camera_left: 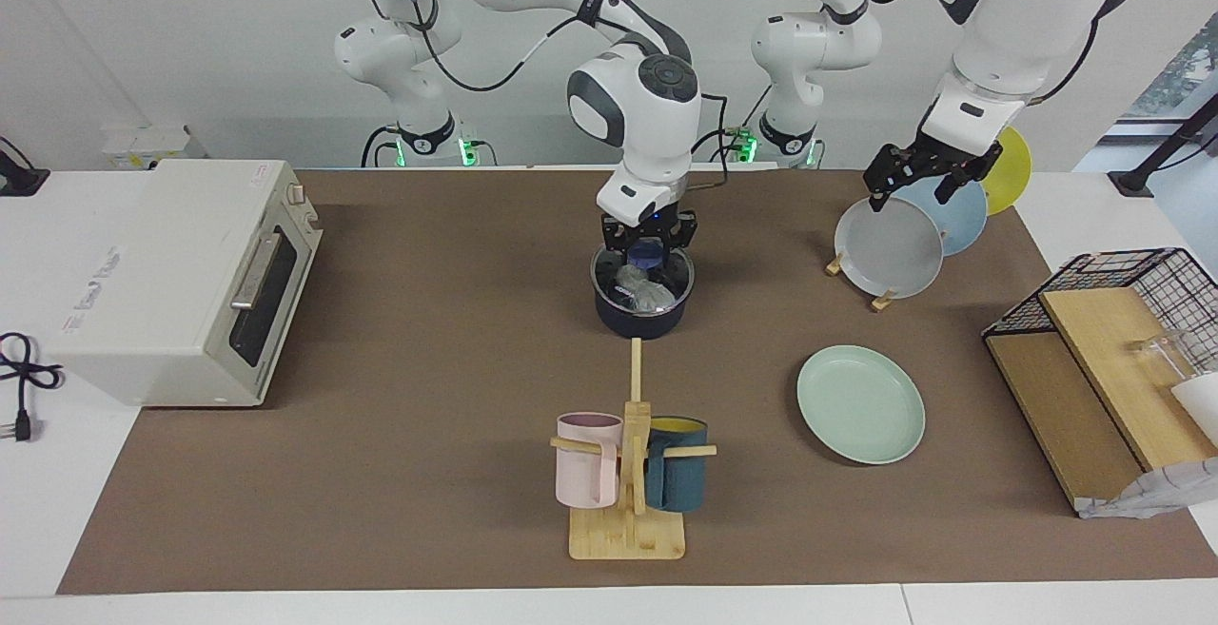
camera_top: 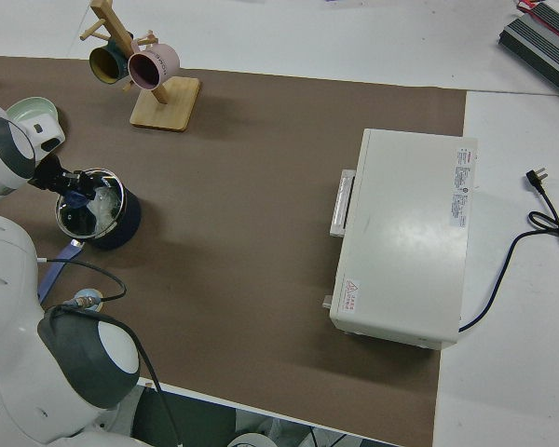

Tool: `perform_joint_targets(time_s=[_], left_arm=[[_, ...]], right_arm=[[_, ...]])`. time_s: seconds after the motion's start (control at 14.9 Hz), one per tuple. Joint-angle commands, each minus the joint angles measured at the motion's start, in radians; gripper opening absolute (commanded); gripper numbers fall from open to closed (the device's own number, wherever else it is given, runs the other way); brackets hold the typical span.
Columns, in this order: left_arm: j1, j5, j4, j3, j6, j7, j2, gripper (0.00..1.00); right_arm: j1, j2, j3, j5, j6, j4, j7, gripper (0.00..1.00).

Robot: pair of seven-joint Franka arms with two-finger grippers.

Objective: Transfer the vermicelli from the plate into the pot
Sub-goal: 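Lower the glass lid onto the black pot with the right gripper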

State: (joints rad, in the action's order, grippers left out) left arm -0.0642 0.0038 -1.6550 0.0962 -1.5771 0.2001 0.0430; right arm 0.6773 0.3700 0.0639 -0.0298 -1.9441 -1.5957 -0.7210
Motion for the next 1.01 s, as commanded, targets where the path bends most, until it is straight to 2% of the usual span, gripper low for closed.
perform_joint_targets(time_s=[0.0, 0.81, 0.94], left_arm=[[0.006, 0.022, -0.012, 0.002, 0.011, -0.014, 0.017, 1.0], [0.006, 0.013, -0.022, -0.001, 0.012, -0.022, 0.021, 1.0], [0.001, 0.012, -0.014, 0.0, 0.006, -0.031, 0.018, 1.0]], right_arm=[[0.001, -0.011, 0.001, -0.012, -0.018, -0.02, -0.031, 0.31], [0.002, -0.005, 0.001, -0.004, -0.056, -0.032, -0.064, 0.32], [0.002, -0.005, 0.002, -0.004, -0.056, -0.033, -0.066, 0.37]])
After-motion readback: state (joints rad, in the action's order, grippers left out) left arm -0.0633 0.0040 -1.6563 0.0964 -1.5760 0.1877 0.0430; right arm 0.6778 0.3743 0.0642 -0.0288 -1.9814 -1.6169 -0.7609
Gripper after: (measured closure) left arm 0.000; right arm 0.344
